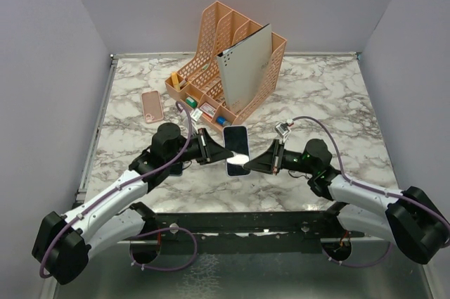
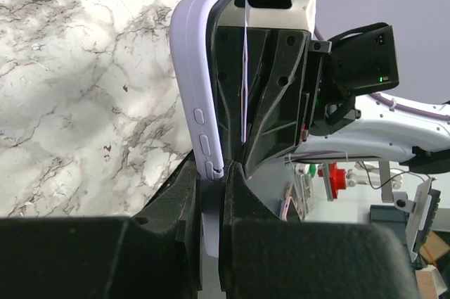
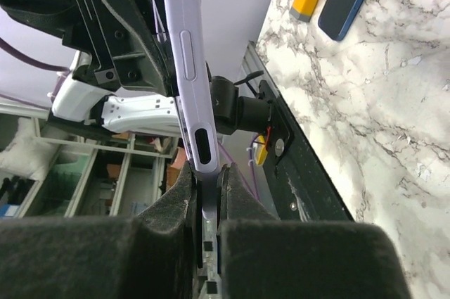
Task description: Put the phone into the phone case
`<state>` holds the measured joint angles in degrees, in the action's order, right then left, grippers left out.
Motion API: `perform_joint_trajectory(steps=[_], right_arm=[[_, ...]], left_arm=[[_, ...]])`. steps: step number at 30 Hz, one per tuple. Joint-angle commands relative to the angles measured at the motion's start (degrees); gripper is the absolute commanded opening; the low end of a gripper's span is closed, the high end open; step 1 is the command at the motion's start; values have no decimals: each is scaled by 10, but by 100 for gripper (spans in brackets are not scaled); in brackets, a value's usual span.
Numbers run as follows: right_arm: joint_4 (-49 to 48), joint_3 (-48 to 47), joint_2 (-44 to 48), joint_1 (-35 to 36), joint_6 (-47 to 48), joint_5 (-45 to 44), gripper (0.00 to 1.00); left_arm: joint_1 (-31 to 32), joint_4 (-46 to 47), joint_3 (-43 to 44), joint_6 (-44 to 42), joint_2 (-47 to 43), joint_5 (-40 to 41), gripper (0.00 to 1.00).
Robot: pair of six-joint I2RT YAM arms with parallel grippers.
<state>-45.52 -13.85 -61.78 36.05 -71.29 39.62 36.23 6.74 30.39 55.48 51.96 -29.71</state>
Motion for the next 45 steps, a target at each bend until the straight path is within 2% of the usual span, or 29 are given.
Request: perform_joint_trajectory(steps=[1, 3, 7, 11, 15, 20, 22, 23, 26, 28, 32, 35, 39, 43, 45], right_arm=[[34, -32, 29, 2, 56, 1, 1], [76, -47, 53, 2, 99, 4, 1], [87, -59, 85, 2, 135, 26, 0], [78, -55, 95, 3, 143, 56, 1], [69, -46, 95, 2, 154, 94, 0], [99, -38, 115, 2, 167, 92, 0], [112, -36, 120, 3, 171, 89, 0], [112, -35, 121, 2, 171, 89, 1], [112, -33, 123, 3, 171, 87, 1], [114, -34, 122, 2, 171, 85, 0], [124, -46, 118, 2, 173, 81, 1], [141, -57, 116, 2, 177, 72, 1], [159, -64, 119, 2, 178, 51, 1], [182, -59, 127, 2, 176, 32, 1], [208, -55, 134, 2, 180, 16, 1]], left_arm=[[-4, -22, 22, -44, 9, 10, 17], [-4, -15, 23, -27, 10, -7, 40], [-5, 6, 19, -5, -5, -9, 55], [-8, 9, 20, 9, -18, 15, 60], [-10, 70, 7, 55, -18, 6, 61], [-12, 98, 4, 82, -22, 5, 55], [-12, 91, 5, 79, -25, 13, 48], [-13, 83, 7, 75, -26, 20, 42], [-12, 30, 17, 36, -24, 52, 13], [-13, -25, 34, 1, -15, 76, 0], [-12, -66, 49, -25, 2, 82, 0], [-12, -66, 55, -26, 10, 73, 12], [-12, -82, 62, -33, 16, 70, 41], [-12, -96, 64, -46, 14, 83, 55], [-12, -112, 71, -61, 16, 93, 71]])
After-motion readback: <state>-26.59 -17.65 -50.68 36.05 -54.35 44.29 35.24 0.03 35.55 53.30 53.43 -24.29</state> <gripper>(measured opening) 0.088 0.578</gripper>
